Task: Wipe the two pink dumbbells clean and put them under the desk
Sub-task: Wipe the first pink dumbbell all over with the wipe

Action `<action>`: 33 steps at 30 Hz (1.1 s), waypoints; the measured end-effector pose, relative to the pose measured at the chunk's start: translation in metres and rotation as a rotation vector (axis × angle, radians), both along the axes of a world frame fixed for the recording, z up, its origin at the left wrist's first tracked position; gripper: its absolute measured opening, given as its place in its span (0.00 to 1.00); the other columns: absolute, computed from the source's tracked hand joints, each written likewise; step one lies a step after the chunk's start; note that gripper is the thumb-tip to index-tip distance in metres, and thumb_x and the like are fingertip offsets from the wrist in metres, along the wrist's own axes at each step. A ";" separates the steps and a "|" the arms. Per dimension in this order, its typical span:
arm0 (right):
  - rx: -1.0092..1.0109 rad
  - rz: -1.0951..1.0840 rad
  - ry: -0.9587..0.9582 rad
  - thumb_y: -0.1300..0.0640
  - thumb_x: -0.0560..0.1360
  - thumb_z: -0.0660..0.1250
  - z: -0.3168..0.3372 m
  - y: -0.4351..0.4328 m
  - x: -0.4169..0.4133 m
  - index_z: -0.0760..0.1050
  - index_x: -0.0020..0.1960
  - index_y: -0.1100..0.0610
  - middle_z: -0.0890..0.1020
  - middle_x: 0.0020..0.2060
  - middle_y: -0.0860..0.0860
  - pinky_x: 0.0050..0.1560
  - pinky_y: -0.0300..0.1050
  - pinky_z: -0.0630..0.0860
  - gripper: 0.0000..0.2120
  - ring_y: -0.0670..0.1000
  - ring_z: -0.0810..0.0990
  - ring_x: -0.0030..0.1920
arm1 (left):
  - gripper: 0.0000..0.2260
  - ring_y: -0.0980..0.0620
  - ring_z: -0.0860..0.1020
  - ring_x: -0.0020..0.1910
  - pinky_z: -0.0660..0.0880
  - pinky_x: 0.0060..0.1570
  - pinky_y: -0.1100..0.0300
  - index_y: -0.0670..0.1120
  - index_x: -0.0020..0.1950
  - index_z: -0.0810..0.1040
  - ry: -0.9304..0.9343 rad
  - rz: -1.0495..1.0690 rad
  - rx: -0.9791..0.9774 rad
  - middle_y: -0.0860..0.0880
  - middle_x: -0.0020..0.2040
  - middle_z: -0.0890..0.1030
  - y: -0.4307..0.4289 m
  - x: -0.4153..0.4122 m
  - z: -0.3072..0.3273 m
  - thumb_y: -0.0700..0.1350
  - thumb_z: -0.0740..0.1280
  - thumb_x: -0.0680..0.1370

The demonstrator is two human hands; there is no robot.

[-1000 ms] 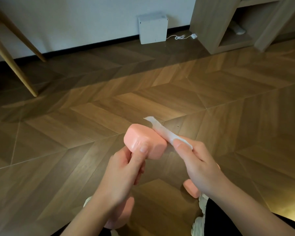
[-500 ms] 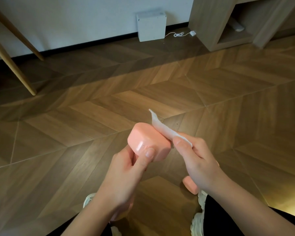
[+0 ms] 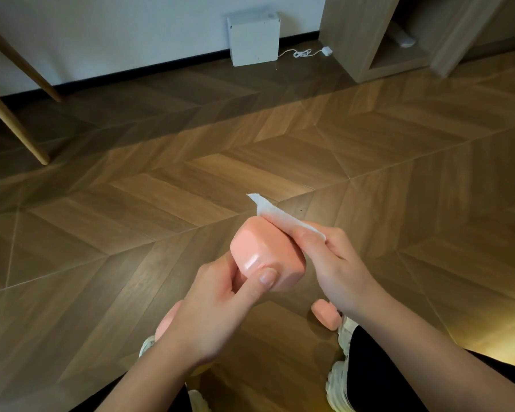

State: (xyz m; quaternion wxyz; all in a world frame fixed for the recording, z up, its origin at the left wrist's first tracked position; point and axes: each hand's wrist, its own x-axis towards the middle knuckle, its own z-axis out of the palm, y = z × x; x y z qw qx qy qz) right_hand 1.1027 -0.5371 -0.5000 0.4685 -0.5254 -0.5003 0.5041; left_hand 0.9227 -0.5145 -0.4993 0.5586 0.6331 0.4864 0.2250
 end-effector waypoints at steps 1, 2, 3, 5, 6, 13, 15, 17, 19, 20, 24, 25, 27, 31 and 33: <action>0.005 0.003 0.000 0.57 0.81 0.52 0.001 0.000 0.000 0.78 0.65 0.51 0.83 0.56 0.53 0.56 0.37 0.73 0.20 0.51 0.80 0.59 | 0.27 0.57 0.70 0.30 0.68 0.34 0.53 0.62 0.40 0.77 0.009 -0.013 0.014 0.56 0.30 0.76 0.000 0.000 0.001 0.83 0.58 0.60; 0.020 0.017 0.001 0.59 0.81 0.52 0.001 -0.001 0.000 0.77 0.66 0.54 0.83 0.59 0.50 0.59 0.35 0.72 0.20 0.48 0.79 0.62 | 0.25 0.58 0.70 0.29 0.67 0.34 0.56 0.63 0.39 0.76 0.023 -0.028 0.029 0.57 0.29 0.76 0.001 0.000 0.003 0.82 0.58 0.61; 0.036 0.031 0.002 0.60 0.81 0.52 0.002 -0.002 0.000 0.77 0.67 0.57 0.82 0.62 0.49 0.63 0.35 0.71 0.20 0.46 0.77 0.65 | 0.23 0.58 0.70 0.29 0.67 0.33 0.58 0.64 0.38 0.76 0.038 -0.040 0.040 0.57 0.29 0.76 0.001 0.001 0.005 0.80 0.58 0.62; 0.036 0.032 -0.007 0.60 0.81 0.52 0.002 -0.001 0.000 0.77 0.66 0.58 0.82 0.61 0.50 0.63 0.40 0.73 0.20 0.48 0.77 0.65 | 0.19 0.59 0.70 0.28 0.66 0.33 0.61 0.65 0.38 0.76 0.056 -0.050 0.042 0.58 0.29 0.76 0.001 0.001 0.006 0.77 0.59 0.64; 0.018 0.018 -0.013 0.58 0.81 0.52 0.001 0.000 0.000 0.78 0.65 0.57 0.84 0.57 0.51 0.59 0.45 0.76 0.20 0.51 0.79 0.61 | 0.19 0.59 0.69 0.28 0.66 0.33 0.61 0.64 0.38 0.76 0.055 -0.051 0.038 0.58 0.29 0.76 0.001 0.000 0.006 0.77 0.59 0.64; 0.016 0.003 0.010 0.55 0.80 0.55 0.000 -0.002 -0.001 0.80 0.63 0.57 0.84 0.56 0.52 0.60 0.49 0.76 0.19 0.50 0.80 0.59 | 0.19 0.59 0.69 0.28 0.66 0.33 0.61 0.63 0.36 0.76 0.057 -0.048 -0.005 0.57 0.29 0.76 0.000 0.001 0.004 0.76 0.59 0.64; 0.020 -0.001 0.005 0.54 0.80 0.55 0.000 -0.002 -0.001 0.80 0.63 0.58 0.84 0.56 0.55 0.58 0.52 0.76 0.19 0.53 0.80 0.59 | 0.19 0.59 0.69 0.28 0.66 0.33 0.61 0.62 0.35 0.76 0.062 -0.046 -0.012 0.57 0.28 0.75 0.001 0.001 0.005 0.75 0.59 0.65; 0.042 0.014 0.014 0.59 0.81 0.54 0.001 -0.003 -0.002 0.77 0.65 0.62 0.82 0.61 0.53 0.63 0.41 0.73 0.19 0.47 0.78 0.64 | 0.18 0.59 0.68 0.28 0.65 0.33 0.61 0.62 0.35 0.76 0.042 -0.028 -0.027 0.58 0.28 0.75 0.001 0.002 0.005 0.74 0.60 0.65; 0.034 -0.007 -0.001 0.58 0.80 0.54 0.001 -0.001 -0.001 0.79 0.63 0.60 0.84 0.56 0.54 0.58 0.45 0.76 0.19 0.51 0.80 0.60 | 0.18 0.58 0.67 0.28 0.64 0.33 0.61 0.61 0.35 0.76 0.021 -0.020 -0.032 0.58 0.28 0.74 0.001 0.003 0.004 0.74 0.61 0.66; 0.020 -0.017 -0.008 0.55 0.80 0.54 0.002 0.000 -0.001 0.81 0.61 0.58 0.84 0.52 0.57 0.53 0.51 0.76 0.19 0.57 0.81 0.55 | 0.18 0.58 0.66 0.28 0.63 0.32 0.60 0.60 0.35 0.76 0.003 -0.014 -0.040 0.57 0.28 0.74 0.001 0.004 0.004 0.73 0.61 0.66; 0.036 0.010 -0.013 0.59 0.80 0.53 0.004 -0.004 0.001 0.78 0.63 0.63 0.85 0.50 0.41 0.52 0.36 0.73 0.19 0.42 0.80 0.54 | 0.18 0.59 0.68 0.28 0.65 0.32 0.62 0.61 0.34 0.77 0.025 -0.038 -0.053 0.58 0.28 0.75 0.001 0.005 0.006 0.74 0.61 0.65; 0.035 0.008 -0.012 0.59 0.80 0.54 0.004 -0.003 0.001 0.79 0.62 0.62 0.84 0.49 0.41 0.52 0.36 0.73 0.19 0.42 0.80 0.54 | 0.18 0.59 0.68 0.28 0.65 0.32 0.62 0.61 0.34 0.77 0.030 -0.036 -0.056 0.58 0.28 0.75 0.002 0.005 0.006 0.74 0.61 0.65; 0.029 -0.007 -0.019 0.56 0.80 0.54 0.003 -0.001 0.001 0.81 0.59 0.59 0.85 0.47 0.50 0.49 0.49 0.76 0.19 0.51 0.81 0.50 | 0.18 0.59 0.68 0.28 0.65 0.32 0.60 0.62 0.34 0.77 0.040 -0.036 -0.060 0.59 0.28 0.74 0.003 0.004 0.005 0.74 0.60 0.65; 0.059 0.041 -0.008 0.59 0.80 0.54 0.005 -0.004 0.000 0.78 0.64 0.58 0.83 0.51 0.40 0.57 0.34 0.71 0.18 0.41 0.79 0.58 | 0.19 0.57 0.67 0.29 0.65 0.33 0.59 0.60 0.34 0.76 0.018 -0.020 -0.079 0.58 0.28 0.73 0.003 0.005 0.006 0.75 0.61 0.65; 0.055 0.023 -0.031 0.55 0.80 0.55 0.004 -0.002 0.001 0.79 0.63 0.60 0.85 0.52 0.47 0.56 0.42 0.75 0.19 0.47 0.80 0.57 | 0.20 0.56 0.67 0.29 0.65 0.34 0.57 0.59 0.33 0.76 0.029 -0.011 -0.077 0.57 0.28 0.73 0.003 0.005 0.005 0.75 0.61 0.64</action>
